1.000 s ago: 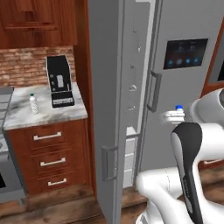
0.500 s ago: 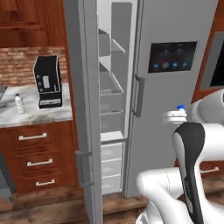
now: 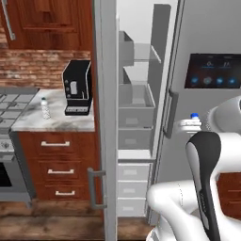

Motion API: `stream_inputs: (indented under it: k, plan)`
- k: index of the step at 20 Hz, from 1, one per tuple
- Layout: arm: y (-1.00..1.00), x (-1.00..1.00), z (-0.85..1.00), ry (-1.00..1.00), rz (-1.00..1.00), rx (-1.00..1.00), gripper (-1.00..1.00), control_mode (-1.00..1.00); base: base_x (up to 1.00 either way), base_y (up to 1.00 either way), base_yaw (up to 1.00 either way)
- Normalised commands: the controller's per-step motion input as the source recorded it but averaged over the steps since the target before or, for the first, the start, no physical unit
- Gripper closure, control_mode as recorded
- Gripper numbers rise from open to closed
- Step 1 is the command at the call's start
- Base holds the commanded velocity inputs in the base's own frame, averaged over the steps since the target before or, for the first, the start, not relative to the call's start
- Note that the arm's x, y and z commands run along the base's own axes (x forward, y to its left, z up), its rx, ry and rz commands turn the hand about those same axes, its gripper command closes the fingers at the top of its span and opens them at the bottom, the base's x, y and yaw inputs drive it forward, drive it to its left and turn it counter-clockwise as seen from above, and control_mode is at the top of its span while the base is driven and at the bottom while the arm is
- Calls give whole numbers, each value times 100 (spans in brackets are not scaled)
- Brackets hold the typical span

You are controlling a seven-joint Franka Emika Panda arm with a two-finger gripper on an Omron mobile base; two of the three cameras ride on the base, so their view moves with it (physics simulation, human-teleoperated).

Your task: Take the bottled waters from the counter and place them in the freezer to freeze. Close the freezer door after placing the bottles.

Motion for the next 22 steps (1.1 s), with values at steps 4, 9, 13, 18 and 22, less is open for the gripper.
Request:
stream_inputs:
  k: [4, 9, 13, 18, 22]
  plan:
    - [0, 0, 0, 0, 0, 0, 100, 100, 16, -35, 34]
    - [0, 0, 0, 0, 0, 0, 100, 100, 32, -39, 19]
    - [0, 0, 0, 0, 0, 0, 100, 100, 39, -47, 3]
    - [0, 0, 0, 0, 0, 0, 100, 100, 68, -28, 7]
    - [0, 0, 0, 0, 0, 0, 100, 100, 49, -14, 8]
